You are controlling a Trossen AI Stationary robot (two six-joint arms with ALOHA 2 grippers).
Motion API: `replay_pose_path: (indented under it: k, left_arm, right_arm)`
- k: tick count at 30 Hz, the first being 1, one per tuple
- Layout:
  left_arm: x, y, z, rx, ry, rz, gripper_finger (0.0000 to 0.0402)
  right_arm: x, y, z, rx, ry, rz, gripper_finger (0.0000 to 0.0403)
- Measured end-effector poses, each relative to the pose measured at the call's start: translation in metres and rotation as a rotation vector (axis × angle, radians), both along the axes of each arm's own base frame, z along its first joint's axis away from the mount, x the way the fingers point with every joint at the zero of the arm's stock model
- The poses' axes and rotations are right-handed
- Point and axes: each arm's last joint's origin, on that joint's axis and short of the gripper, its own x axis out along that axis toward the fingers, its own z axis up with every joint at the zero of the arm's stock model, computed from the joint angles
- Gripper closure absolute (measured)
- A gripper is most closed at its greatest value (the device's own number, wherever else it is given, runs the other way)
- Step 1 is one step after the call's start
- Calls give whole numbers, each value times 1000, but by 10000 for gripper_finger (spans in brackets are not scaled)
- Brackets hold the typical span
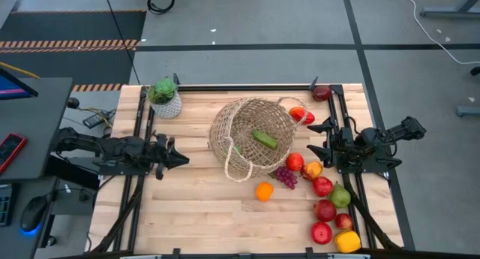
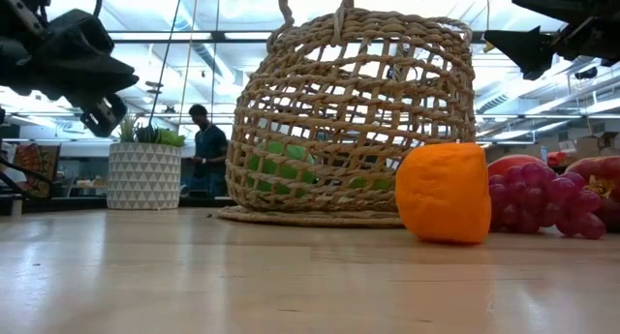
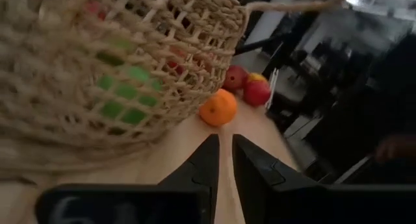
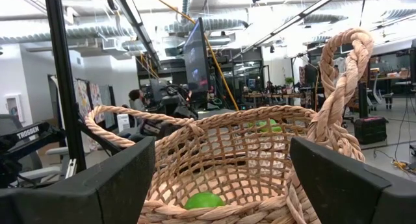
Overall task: Build produce basket
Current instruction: Put the red apple into the woven basket
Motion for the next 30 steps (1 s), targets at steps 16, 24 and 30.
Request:
replay_pose_path:
  k: [16,24,30]
  left_arm:
    - [0,0,3,342,-75,-24,348]
    - [0,0,4,341,-78,-25,345]
    - [0,0,4,341,-78,-25,350]
  right_arm:
    - [0,0,0,0,0,0,43]
    - [-3,-1,8,131,-99,27,43]
    - [-2,-4,3,445,-118,29,43]
